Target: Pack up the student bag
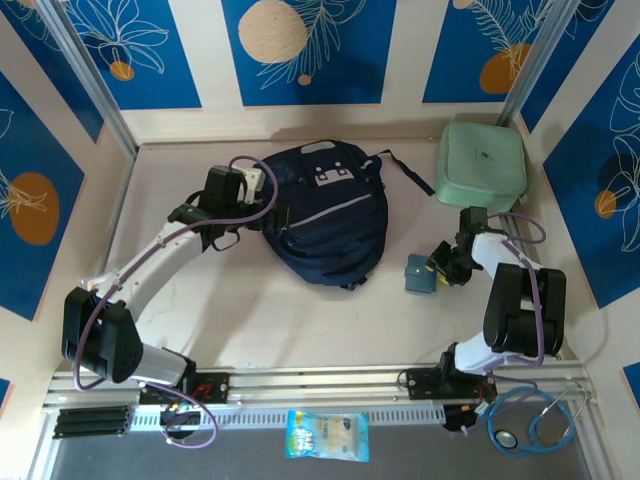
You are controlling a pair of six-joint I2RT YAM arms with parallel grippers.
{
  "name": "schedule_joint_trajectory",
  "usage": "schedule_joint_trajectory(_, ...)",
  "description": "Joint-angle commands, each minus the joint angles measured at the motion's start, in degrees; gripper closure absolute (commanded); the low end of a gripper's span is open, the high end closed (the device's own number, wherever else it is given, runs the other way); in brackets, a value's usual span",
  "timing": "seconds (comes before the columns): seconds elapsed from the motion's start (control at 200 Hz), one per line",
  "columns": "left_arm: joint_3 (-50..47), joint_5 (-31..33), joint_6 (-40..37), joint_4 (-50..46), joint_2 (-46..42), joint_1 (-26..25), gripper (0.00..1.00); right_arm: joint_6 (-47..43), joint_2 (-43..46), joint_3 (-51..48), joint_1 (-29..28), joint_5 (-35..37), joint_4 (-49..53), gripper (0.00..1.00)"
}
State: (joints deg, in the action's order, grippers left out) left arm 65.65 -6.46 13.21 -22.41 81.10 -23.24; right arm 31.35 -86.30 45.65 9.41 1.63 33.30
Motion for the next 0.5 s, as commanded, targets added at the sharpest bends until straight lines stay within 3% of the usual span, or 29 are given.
schedule_joint_trajectory(0.0, 3.03, -3.05, 0.01, -0.91, 0.44, 0.63, 0.0, -1.47, -1.95, 0.68, -0.01, -4.97, -0.22, 0.63)
schedule_joint_trajectory(0.175, 4.22, -4.4, -0.02, -0.91, 1.47, 0.66, 0.0, -1.62, -4.68, 1.87, -0.54, -9.69, 0.85, 0.63)
schedule_joint_trajectory(0.35, 4.83, -5.98, 0.41, -1.26, 2.43, 0.66, 0.0, -1.28, -4.84, 2.6, -3.82, -6.49, 3.36, 0.63)
schedule_joint_trajectory(0.495, 5.84, -7.96, 0.96, -1.41, 3.47, 0.49, 0.0, 0.37, -5.01, 1.45, -4.75, -6.49, 3.47, 0.79)
